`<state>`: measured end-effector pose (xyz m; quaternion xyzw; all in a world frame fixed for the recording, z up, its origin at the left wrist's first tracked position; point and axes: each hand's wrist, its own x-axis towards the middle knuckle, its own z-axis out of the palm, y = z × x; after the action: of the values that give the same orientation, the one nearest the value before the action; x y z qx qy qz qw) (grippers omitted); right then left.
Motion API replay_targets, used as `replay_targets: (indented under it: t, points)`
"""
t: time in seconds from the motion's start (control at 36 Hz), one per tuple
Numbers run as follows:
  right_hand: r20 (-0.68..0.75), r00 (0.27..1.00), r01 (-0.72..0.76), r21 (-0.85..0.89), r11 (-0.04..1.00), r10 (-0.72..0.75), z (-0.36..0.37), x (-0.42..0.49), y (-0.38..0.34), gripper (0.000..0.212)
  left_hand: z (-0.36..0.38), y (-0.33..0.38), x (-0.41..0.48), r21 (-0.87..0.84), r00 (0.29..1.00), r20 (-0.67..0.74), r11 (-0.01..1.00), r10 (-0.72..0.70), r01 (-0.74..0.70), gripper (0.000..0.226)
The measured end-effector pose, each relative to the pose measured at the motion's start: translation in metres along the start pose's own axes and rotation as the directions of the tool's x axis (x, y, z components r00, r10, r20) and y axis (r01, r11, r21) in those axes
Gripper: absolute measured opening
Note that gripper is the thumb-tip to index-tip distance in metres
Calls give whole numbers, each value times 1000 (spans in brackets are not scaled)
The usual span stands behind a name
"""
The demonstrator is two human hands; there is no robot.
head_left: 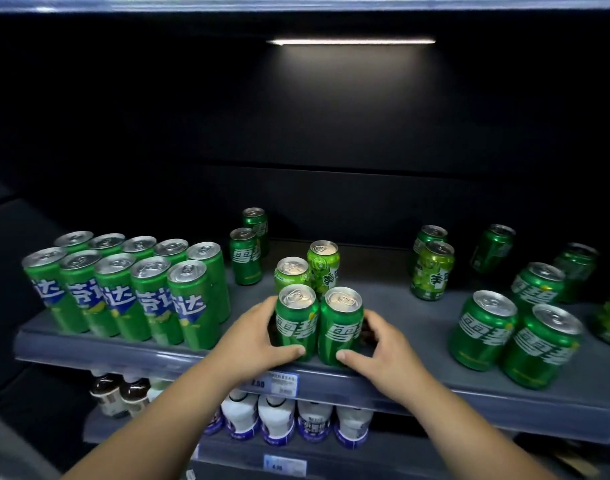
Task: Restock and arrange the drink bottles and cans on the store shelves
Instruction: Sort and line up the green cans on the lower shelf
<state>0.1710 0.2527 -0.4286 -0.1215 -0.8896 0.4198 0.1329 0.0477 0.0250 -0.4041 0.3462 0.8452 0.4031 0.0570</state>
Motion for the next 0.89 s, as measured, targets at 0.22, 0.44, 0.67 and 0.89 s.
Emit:
replay_targets:
  t: [0.22,0.44,0.67,0.89]
  points:
    - [-10,1000,2,-30,1000,-2,1,-1,-1,80,7,-12,2,12,1000,4,1000,5,-5,82]
    - [9,999,-42,19,999,42,1,0,1,80,5,-18,3,-37,1000,21,999,14,-13,73]
    - [41,998,-50,41,998,48,-3,-1,-5,77,4,-16,1,-23,997,78,999,-24,26,90]
    - [39,999,-36,36,999,35,-7,-3,-9,80,4,-10,1,-31,996,49,997,-68,70,82]
